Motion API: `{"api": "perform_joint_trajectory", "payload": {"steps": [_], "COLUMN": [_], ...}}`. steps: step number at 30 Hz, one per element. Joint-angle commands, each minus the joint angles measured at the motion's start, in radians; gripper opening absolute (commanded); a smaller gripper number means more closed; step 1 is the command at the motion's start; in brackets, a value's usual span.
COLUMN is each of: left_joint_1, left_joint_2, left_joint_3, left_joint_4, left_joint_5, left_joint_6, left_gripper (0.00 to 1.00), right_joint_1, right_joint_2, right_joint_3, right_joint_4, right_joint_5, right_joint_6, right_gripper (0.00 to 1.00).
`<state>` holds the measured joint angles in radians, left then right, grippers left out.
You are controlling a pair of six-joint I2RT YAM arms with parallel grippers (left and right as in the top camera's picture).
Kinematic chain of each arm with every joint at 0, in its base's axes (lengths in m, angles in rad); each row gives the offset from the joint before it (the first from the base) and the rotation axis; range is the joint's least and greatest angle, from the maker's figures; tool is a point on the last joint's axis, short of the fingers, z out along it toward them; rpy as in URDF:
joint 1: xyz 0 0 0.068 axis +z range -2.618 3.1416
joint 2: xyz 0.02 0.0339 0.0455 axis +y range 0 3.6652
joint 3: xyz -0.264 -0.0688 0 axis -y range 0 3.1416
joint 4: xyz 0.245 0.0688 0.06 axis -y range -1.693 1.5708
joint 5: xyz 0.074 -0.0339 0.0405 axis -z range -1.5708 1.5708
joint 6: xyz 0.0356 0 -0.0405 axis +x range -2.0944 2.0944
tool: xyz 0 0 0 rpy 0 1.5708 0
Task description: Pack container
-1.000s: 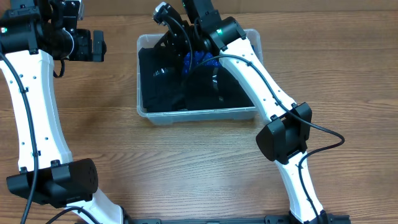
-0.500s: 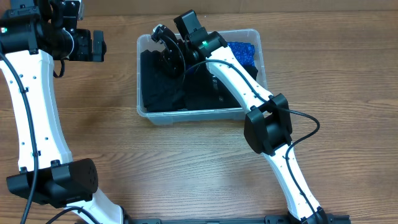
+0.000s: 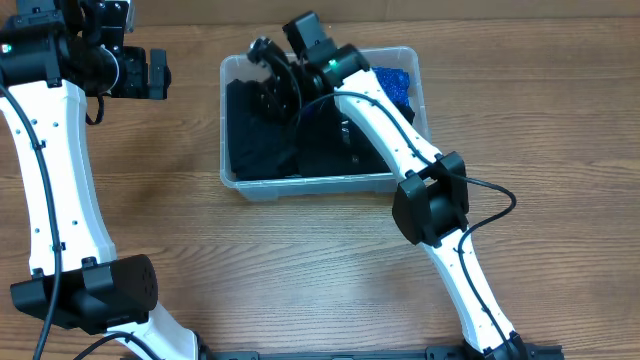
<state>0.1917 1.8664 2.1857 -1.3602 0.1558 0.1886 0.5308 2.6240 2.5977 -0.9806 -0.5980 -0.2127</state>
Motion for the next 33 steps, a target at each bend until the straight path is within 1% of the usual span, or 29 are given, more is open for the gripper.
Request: {"api": "perform_joint_trajectory", "payload": {"steps": [1,3,4,5,6,9,12,14,18,22,25,28,31,33], "left_joint_1": [-0.002,-0.002,-0.002,-0.002,-0.002,-0.002,-0.002,-0.002,-0.002,-0.002,-0.002,-0.002,-0.002,-0.002], "left_joint_2": [0.01,0.01,0.01,0.01,0.01,0.01,0.01,0.01,0.01,0.01,0.01,0.01,0.01,0.01], "left_joint_3": [0.008,0.008,0.008,0.008,0.008,0.008,0.008,0.008,0.008,0.008,0.008,0.008,0.008,0.008], "left_joint_4": [0.003,0.003,0.003,0.004,0.003,0.003,0.004,0.003,0.003,0.003,0.004,0.003,0.003,0.004], "left_joint_5": [0.0,0.0,0.001,0.0,0.001,0.0,0.0,0.0,0.001,0.0,0.0,0.0,0.0,0.0], "left_joint_6": [-0.013,-0.013,-0.013,-0.013,-0.013,-0.013,-0.013,-0.013,-0.013,-0.013,-0.013,-0.013,-0.013,-0.013], "left_gripper": [1.0,1.0,1.0,1.0,1.0,1.0,1.0,1.0,1.0,1.0,1.0,1.0,1.0,1.0], "right_joint_1": [-0.051,-0.068,-0.073,-0.08,-0.084,-0.095,-0.095,-0.095,-0.093,-0.093,-0.095,-0.097,-0.101,-0.101], "right_joint_2": [0.007,0.007,0.007,0.007,0.007,-0.079,-0.138,-0.158,-0.161,-0.161,-0.161,-0.161,-0.171,-0.217], "right_joint_3": [0.216,0.366,0.422,0.504,0.551,0.544,0.544,0.544,0.543,0.543,0.543,0.543,0.543,0.543], "right_joint_4": [-0.097,-0.184,-0.217,-0.264,-0.295,-0.373,-0.443,-0.484,-0.553,-0.573,-0.651,-0.713,-0.713,-0.712], "right_joint_5": [0.01,0.013,0.013,0.013,0.013,0.038,0.149,0.182,0.179,0.179,0.179,0.261,0.323,0.382], "right_joint_6": [0.011,0.011,0.011,0.011,0.011,0.012,0.011,0.011,0.011,0.011,0.011,0.004,-0.002,-0.004], "right_gripper": [0.38,0.56,0.67,0.85,1.0,1.0,1.0,1.0,1.0,1.0,1.0,1.0,1.0,1.0]}}
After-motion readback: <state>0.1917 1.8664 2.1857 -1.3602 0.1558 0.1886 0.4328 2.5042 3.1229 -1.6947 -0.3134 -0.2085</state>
